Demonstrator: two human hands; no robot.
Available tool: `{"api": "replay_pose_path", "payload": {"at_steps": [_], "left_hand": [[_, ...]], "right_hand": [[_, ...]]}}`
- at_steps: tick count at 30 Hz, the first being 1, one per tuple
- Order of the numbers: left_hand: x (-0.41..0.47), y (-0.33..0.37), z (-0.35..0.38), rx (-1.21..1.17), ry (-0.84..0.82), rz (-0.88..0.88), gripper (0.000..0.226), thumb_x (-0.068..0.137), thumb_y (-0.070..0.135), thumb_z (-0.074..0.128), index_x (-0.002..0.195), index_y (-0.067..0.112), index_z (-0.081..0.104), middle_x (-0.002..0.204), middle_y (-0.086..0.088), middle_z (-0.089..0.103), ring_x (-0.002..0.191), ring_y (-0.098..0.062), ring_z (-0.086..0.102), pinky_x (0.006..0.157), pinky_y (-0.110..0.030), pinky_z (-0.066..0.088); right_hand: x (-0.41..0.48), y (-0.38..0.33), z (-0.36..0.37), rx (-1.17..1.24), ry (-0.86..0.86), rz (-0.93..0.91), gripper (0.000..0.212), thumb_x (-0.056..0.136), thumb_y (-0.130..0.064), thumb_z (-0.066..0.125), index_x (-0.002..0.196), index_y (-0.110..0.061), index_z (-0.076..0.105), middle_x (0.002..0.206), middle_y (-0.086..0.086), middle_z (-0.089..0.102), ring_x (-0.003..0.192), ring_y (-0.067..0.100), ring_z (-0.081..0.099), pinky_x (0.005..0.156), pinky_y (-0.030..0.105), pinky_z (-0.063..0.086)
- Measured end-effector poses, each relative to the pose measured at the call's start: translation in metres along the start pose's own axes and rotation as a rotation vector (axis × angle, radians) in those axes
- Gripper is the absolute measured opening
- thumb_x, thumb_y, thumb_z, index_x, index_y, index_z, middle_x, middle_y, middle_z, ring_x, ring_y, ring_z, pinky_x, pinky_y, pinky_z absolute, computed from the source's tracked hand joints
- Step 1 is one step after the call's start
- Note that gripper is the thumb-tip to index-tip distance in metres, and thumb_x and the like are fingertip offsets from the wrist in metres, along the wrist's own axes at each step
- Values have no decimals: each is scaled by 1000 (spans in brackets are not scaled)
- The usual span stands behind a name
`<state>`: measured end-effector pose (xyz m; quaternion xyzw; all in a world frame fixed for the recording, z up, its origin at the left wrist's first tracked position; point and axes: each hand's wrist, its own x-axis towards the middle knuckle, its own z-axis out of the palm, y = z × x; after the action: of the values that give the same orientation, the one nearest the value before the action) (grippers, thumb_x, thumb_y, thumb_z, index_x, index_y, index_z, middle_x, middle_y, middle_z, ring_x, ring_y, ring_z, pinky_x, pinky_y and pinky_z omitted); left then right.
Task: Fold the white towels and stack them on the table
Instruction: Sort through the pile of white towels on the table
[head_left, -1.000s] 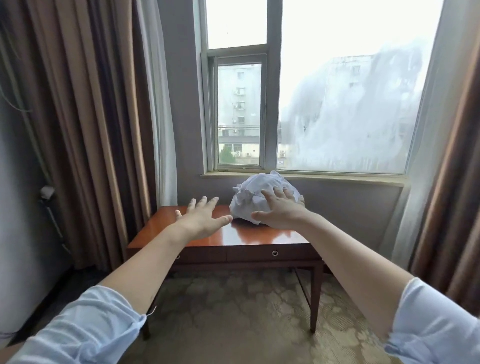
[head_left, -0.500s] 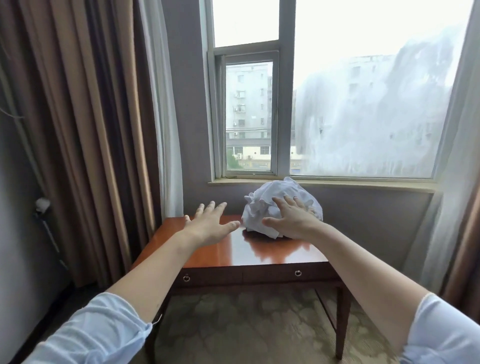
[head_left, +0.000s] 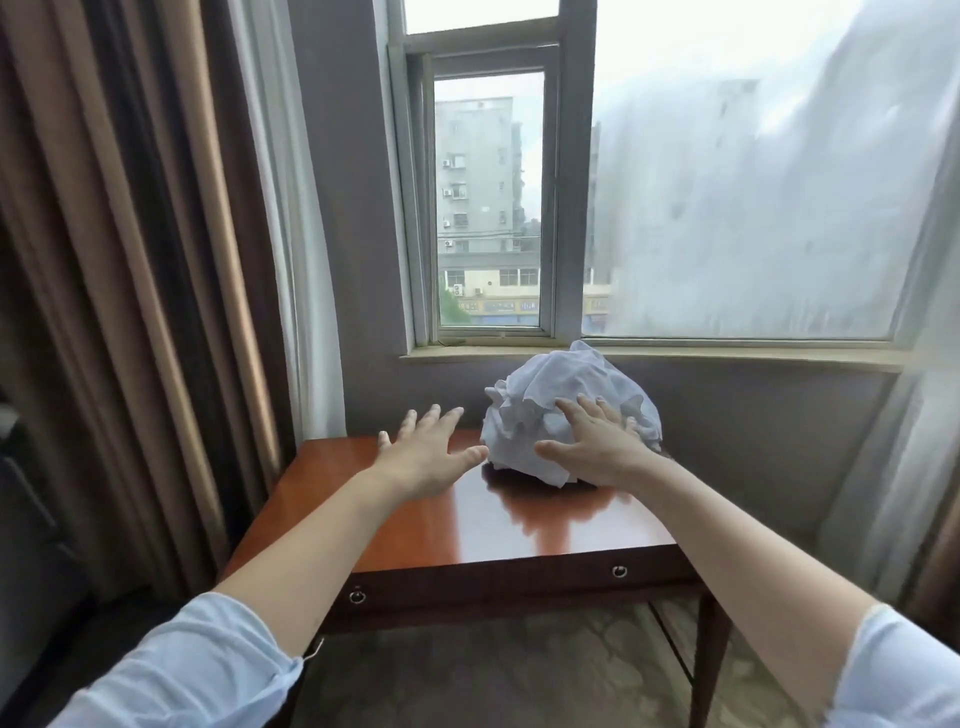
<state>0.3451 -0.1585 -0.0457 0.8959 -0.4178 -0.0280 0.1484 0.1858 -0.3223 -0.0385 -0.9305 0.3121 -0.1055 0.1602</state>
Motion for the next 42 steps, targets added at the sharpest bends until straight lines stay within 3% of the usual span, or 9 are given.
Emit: {"api": "replay_pose_path", "payload": {"at_steps": [12, 21, 34, 42], "left_hand": [[158, 19, 23, -91, 60, -74, 76, 94, 65, 41, 157, 35, 10, 166, 3, -1, 152, -23, -6, 119, -57, 0], [268, 23, 58, -120, 6, -80, 75, 94, 65, 41, 156, 37, 11, 166, 6, -1, 152, -21, -7, 119, -57, -1], [481, 30, 90, -120, -101, 113, 75, 94, 62, 45, 156, 35, 13, 166, 6, 2, 152, -21, -5, 119, -56, -1], [564, 34, 129, -100, -181, 158, 75, 95, 60, 46, 157, 33, 14, 165, 6, 6, 152, -23, -1, 118, -58, 3]], "right_hand": [[173, 57, 0, -26, 9, -127, 75, 94, -55, 49, 156, -28, 17, 165, -3, 12, 153, 21, -2, 121, 54, 5], [273, 108, 17, -25, 0, -88, 74, 93, -55, 49, 155, -27, 20, 165, -3, 11, 153, 19, -1, 121, 53, 7], [431, 169, 28, -3, 90, 91, 73, 95, -52, 51, 155, -25, 19, 164, -3, 14, 152, 21, 5, 119, 56, 7], [487, 223, 50, 85, 104, 229, 73, 94, -52, 53, 155, -28, 22, 163, -2, 18, 152, 21, 9, 121, 54, 9]]}}
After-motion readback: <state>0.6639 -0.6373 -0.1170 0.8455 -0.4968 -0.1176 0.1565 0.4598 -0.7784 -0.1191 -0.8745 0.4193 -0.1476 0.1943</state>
